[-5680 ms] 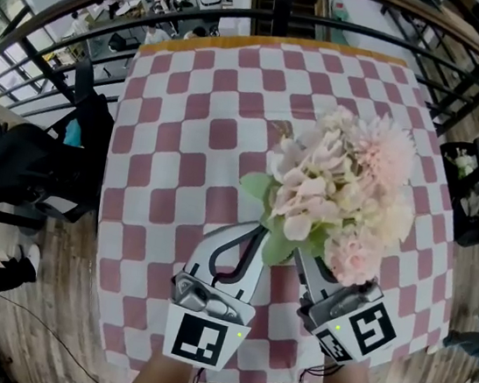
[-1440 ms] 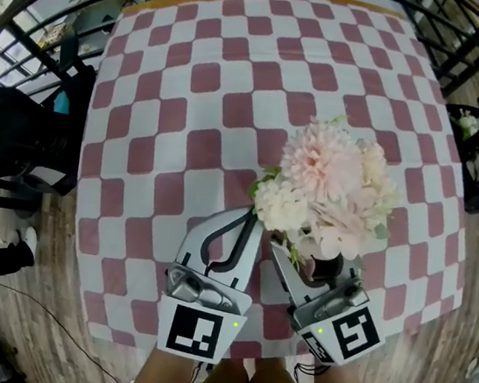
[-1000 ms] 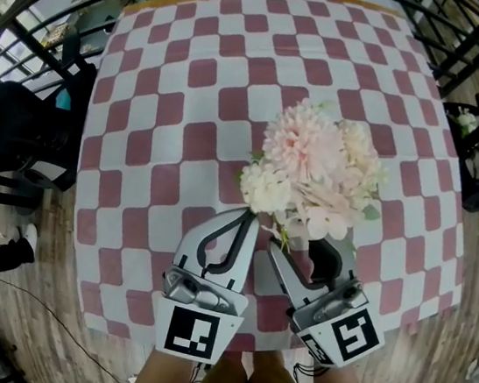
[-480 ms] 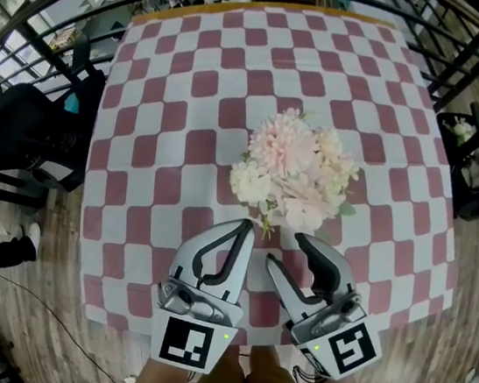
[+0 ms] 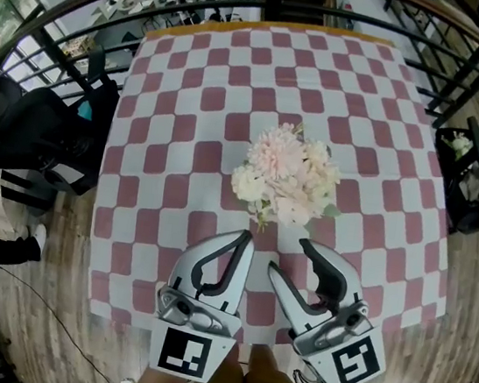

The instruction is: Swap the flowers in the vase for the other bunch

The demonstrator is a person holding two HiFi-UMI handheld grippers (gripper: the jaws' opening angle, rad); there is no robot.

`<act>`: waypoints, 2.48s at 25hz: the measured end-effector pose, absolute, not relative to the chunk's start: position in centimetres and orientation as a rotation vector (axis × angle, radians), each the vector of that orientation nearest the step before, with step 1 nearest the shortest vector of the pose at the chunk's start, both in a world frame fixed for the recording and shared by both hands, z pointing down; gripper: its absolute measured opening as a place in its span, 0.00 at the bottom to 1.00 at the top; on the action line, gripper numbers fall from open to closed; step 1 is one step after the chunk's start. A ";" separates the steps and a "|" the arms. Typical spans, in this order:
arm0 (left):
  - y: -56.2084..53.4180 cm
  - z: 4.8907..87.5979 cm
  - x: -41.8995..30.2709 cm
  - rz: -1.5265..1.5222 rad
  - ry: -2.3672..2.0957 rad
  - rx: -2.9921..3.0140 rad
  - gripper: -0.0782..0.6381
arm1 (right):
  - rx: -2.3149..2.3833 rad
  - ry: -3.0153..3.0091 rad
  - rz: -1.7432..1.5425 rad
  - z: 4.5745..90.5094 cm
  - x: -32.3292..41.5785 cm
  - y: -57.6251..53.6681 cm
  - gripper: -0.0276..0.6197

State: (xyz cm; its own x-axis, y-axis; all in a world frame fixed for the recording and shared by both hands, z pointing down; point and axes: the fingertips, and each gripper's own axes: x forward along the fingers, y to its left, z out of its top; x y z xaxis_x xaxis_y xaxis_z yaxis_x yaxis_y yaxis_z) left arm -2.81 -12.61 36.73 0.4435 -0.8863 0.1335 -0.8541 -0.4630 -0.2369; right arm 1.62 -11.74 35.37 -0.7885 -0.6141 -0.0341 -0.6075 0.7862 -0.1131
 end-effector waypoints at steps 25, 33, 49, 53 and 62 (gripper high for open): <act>-10.7 21.6 -1.4 -0.167 1.378 -2.411 0.12 | -1.010 2.774 0.228 20.0 2.6 -8.9 0.12; -9.6 17.0 -2.4 -0.121 1.356 -2.374 0.12 | -1.029 2.722 0.324 14.9 1.9 -8.0 0.10; -6.5 11.0 -3.2 -0.032 1.303 -2.328 0.12 | -1.021 2.682 0.441 9.6 0.9 -5.8 0.09; -6.1 10.3 -3.9 -0.028 1.297 -2.305 0.12 | -1.008 2.688 0.464 9.1 0.0 -5.3 0.09; -6.1 9.6 -4.9 -0.046 1.287 -2.264 0.12 | -1.008 2.690 0.526 8.4 -0.8 -5.0 0.09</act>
